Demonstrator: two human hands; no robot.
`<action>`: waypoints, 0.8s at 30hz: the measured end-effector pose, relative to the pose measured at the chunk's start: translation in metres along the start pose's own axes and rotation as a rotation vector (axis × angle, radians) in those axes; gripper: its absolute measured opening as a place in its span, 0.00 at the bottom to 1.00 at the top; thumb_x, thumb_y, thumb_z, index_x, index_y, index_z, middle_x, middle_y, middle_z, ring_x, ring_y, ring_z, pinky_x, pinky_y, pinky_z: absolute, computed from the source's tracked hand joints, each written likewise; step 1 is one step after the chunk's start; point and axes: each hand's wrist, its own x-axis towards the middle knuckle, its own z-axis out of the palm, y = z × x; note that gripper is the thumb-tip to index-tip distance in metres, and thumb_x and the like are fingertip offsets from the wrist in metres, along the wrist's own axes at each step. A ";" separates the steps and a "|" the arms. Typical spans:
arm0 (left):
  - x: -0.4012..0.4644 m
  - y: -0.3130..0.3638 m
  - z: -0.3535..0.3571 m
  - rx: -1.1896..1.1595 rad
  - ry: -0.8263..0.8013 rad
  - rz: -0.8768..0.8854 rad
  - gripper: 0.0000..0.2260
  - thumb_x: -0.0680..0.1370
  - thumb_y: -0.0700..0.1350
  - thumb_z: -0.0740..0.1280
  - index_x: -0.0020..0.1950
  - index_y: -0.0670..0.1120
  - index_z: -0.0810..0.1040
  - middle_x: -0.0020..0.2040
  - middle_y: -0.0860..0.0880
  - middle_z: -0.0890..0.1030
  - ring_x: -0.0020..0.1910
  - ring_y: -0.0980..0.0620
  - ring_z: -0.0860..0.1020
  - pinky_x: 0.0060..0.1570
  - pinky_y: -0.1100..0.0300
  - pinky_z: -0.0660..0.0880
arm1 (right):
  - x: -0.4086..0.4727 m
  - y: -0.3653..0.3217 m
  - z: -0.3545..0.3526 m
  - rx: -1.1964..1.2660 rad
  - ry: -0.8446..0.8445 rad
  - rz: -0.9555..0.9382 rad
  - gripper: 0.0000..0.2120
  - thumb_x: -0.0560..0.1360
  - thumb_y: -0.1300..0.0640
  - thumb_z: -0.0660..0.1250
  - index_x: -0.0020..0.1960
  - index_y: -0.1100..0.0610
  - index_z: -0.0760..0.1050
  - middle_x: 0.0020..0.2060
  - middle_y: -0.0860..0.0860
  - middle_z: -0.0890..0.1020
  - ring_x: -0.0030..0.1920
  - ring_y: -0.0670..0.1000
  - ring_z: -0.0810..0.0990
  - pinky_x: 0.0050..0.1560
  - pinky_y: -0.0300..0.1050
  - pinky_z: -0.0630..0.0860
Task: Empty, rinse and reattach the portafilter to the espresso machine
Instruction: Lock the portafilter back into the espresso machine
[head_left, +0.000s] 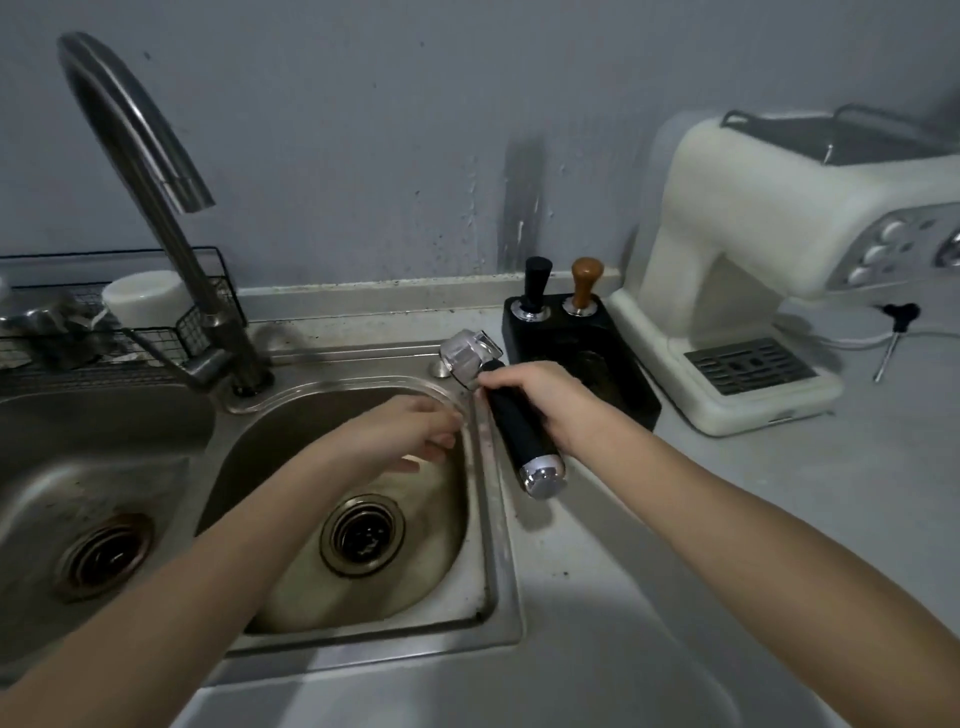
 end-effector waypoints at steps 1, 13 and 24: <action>0.002 0.009 0.014 -0.005 -0.018 0.006 0.04 0.77 0.49 0.62 0.44 0.52 0.75 0.41 0.52 0.78 0.42 0.54 0.78 0.43 0.60 0.68 | -0.004 -0.002 -0.016 0.048 -0.026 0.008 0.03 0.69 0.63 0.69 0.39 0.63 0.78 0.30 0.53 0.81 0.28 0.49 0.79 0.34 0.41 0.77; 0.017 0.113 0.184 -0.433 -0.325 -0.095 0.25 0.66 0.63 0.64 0.52 0.46 0.79 0.50 0.43 0.81 0.46 0.46 0.80 0.36 0.53 0.80 | -0.037 -0.011 -0.200 0.327 -0.064 -0.021 0.03 0.72 0.65 0.66 0.40 0.65 0.76 0.36 0.57 0.79 0.42 0.55 0.79 0.62 0.53 0.73; 0.030 0.142 0.245 -0.950 -0.342 -0.232 0.07 0.73 0.40 0.64 0.42 0.37 0.76 0.30 0.41 0.81 0.25 0.48 0.81 0.24 0.59 0.79 | -0.039 -0.003 -0.257 0.328 -0.052 0.057 0.05 0.74 0.65 0.64 0.39 0.64 0.74 0.35 0.58 0.77 0.36 0.55 0.77 0.41 0.47 0.76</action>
